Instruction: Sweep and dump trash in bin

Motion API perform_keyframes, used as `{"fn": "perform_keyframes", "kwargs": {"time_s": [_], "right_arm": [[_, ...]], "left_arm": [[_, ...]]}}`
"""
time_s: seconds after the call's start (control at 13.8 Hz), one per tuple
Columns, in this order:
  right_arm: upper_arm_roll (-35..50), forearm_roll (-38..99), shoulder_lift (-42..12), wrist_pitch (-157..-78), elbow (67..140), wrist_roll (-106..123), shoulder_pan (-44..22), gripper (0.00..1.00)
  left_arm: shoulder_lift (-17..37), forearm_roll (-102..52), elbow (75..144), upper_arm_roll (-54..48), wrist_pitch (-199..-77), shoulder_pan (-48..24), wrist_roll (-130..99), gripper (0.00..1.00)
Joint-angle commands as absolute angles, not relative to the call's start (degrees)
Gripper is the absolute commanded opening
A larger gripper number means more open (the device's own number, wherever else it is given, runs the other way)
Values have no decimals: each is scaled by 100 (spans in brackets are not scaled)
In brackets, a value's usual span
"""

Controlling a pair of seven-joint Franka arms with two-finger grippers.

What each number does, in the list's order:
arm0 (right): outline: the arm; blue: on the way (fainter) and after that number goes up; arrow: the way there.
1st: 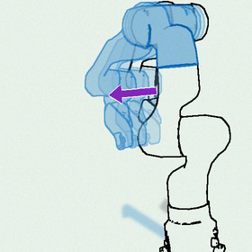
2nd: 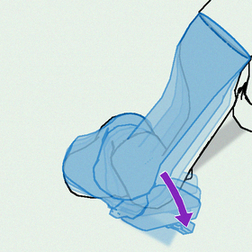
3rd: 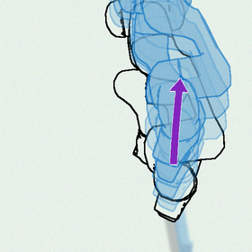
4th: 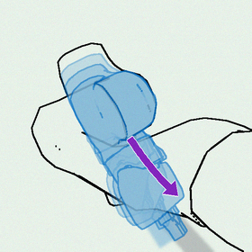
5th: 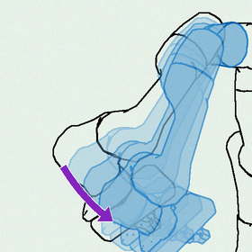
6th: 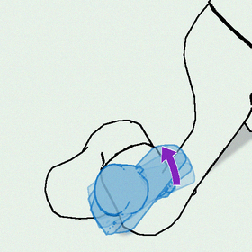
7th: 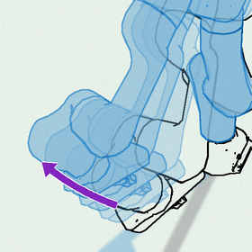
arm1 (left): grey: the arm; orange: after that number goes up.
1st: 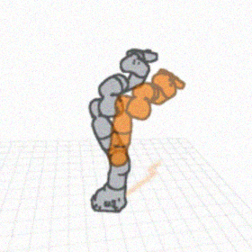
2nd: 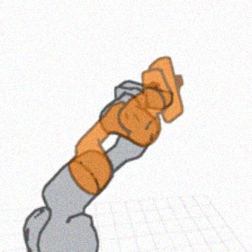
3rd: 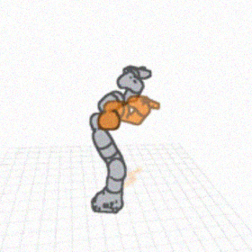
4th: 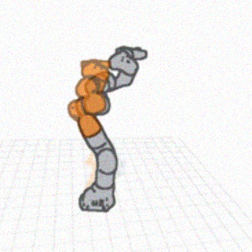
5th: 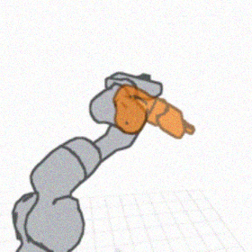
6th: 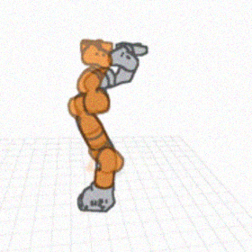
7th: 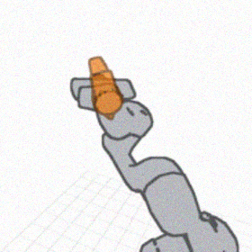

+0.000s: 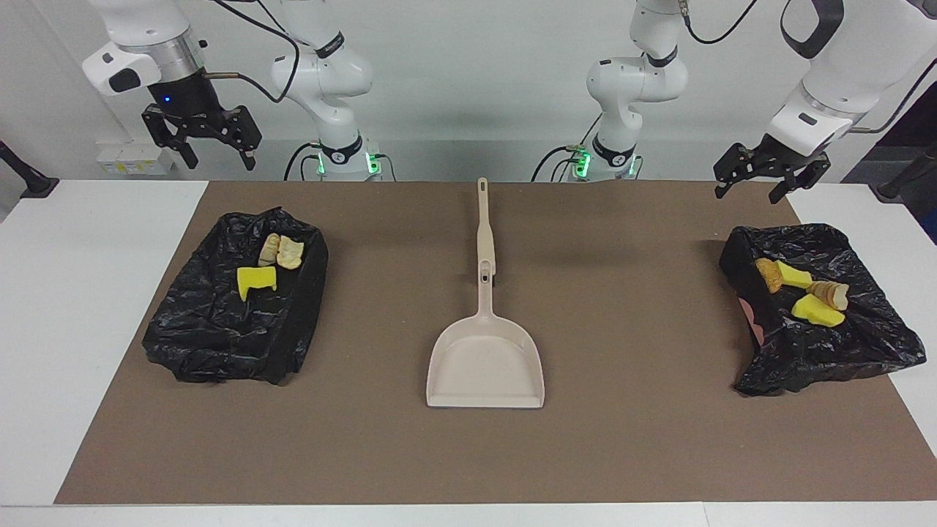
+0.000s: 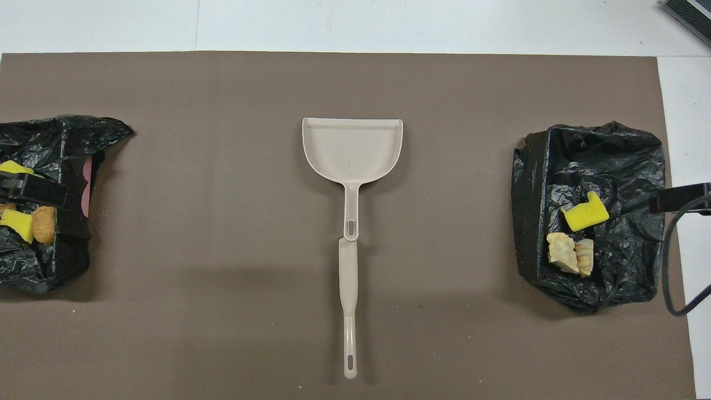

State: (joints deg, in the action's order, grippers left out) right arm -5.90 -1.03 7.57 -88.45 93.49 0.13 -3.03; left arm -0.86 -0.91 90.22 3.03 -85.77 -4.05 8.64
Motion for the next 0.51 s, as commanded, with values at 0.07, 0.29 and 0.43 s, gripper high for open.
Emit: {"fn": "perform_keyframes", "kwargs": {"time_s": [0.07, 0.29, 0.43], "right_arm": [[-615, -88, 826, -8842, 9413, 211, -290, 100], [-615, -88, 826, -8842, 9413, 211, -290, 100], [-615, -88, 826, -8842, 9413, 211, -290, 100]], "left_arm": [[18, 9, 8850, 308, -8429, -422, 932, 100], [9, -9, 8859, 299, -8446, -431, 932, 100], [18, -9, 8833, 299, -8420, -404, 940, 100]]}}
